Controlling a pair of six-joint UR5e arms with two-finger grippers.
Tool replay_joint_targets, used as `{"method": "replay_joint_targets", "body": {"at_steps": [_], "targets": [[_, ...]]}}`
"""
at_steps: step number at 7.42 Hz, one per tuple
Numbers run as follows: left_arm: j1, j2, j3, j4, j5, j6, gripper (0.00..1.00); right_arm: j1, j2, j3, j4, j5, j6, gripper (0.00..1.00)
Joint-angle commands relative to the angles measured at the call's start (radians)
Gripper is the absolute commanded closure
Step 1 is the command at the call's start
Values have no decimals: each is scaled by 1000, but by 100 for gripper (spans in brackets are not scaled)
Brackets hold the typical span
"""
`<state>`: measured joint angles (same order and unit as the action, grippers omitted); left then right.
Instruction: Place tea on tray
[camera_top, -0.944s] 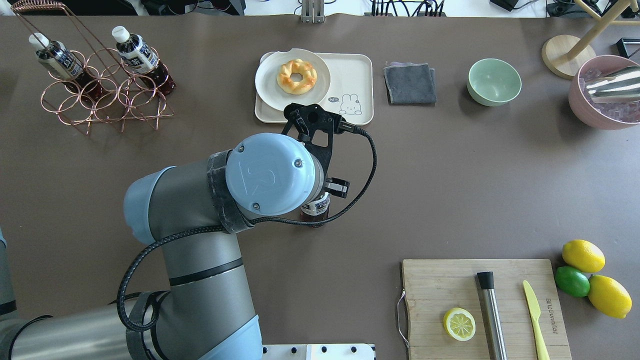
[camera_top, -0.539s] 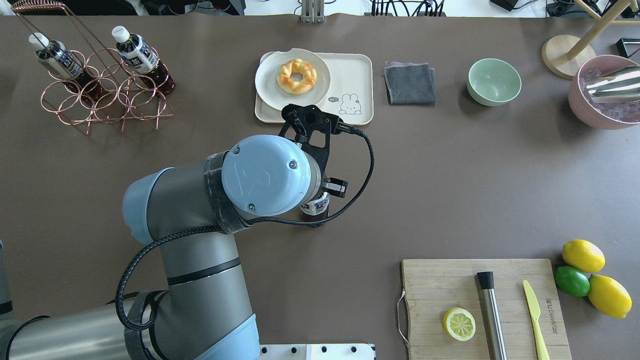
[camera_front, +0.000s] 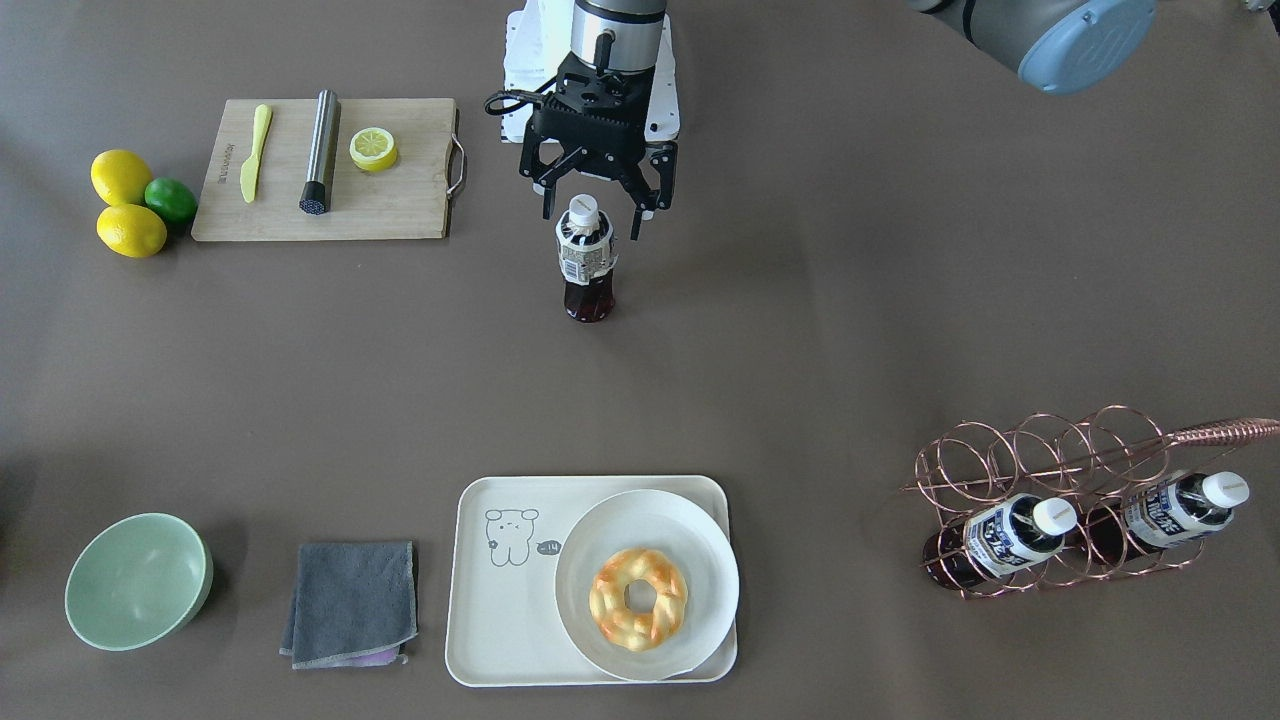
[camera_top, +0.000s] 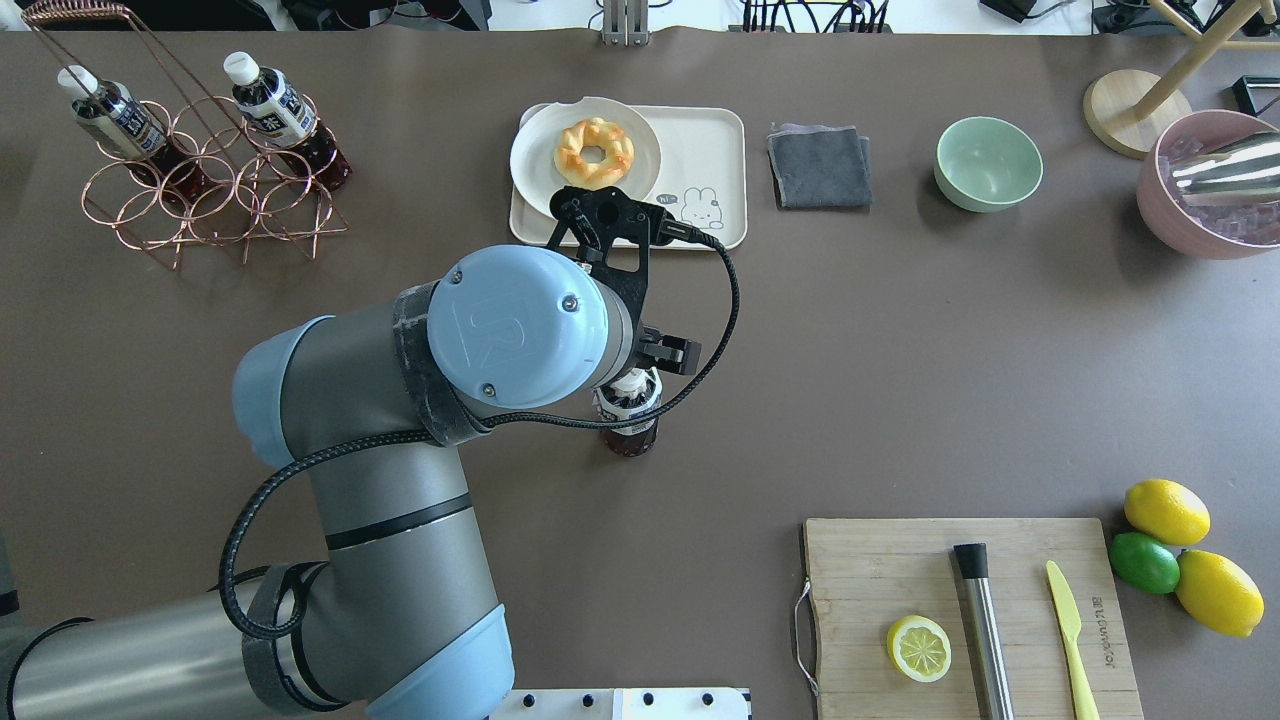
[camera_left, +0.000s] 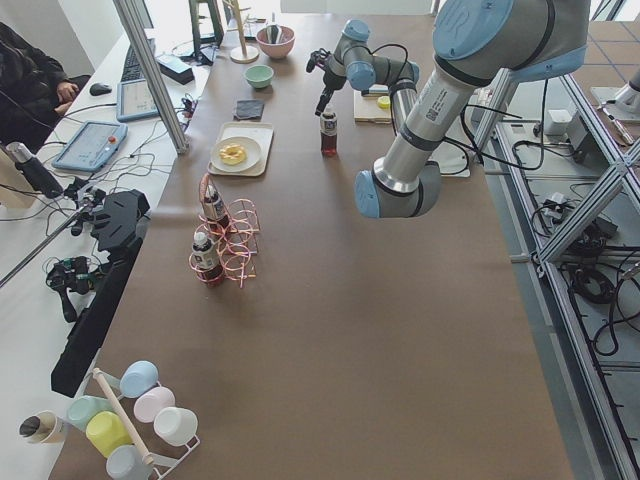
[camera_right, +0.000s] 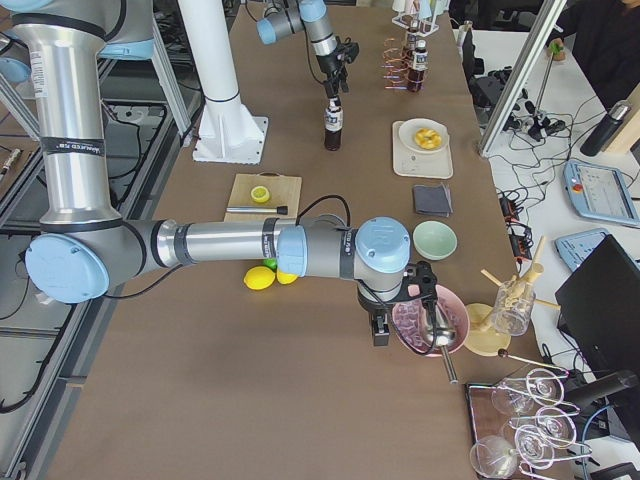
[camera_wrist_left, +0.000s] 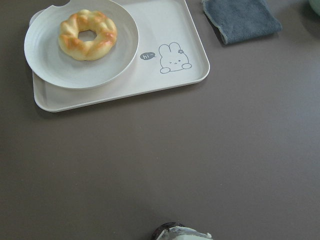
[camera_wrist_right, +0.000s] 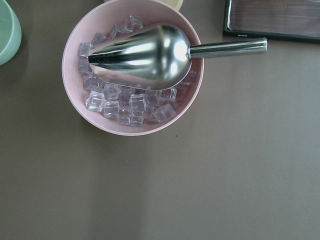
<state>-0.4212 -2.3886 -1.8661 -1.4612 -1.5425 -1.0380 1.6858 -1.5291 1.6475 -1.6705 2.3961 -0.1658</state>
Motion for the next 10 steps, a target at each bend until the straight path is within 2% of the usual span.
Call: {"method": "replay_joint_targets", "body": {"at_steps": [1, 2, 3, 5, 6, 8, 10], "targets": [[-65, -6, -2, -28, -11, 12, 2, 0, 4, 0, 0, 0, 9, 0], [-109, -4, -8, -30, -65, 36, 2, 0, 7, 0, 0, 0, 17, 0], [-146, 12, -10, -85, -89, 80, 2, 0, 12, 0, 0, 0, 19, 0], [-215, 183, -21, -340, -99, 88, 2, 0, 15, 11, 2, 0, 43, 0], [-270, 227, -27, -362, -146, 88, 2, -5, 23, 12, 2, 0, 60, 0], [-414, 291, -31, -346, -314, 93, 2, -27, 47, 17, 2, 2, 92, 0], [-648, 450, -24, -305, -553, 357, 2, -79, 104, 18, 0, 3, 181, 0]]}}
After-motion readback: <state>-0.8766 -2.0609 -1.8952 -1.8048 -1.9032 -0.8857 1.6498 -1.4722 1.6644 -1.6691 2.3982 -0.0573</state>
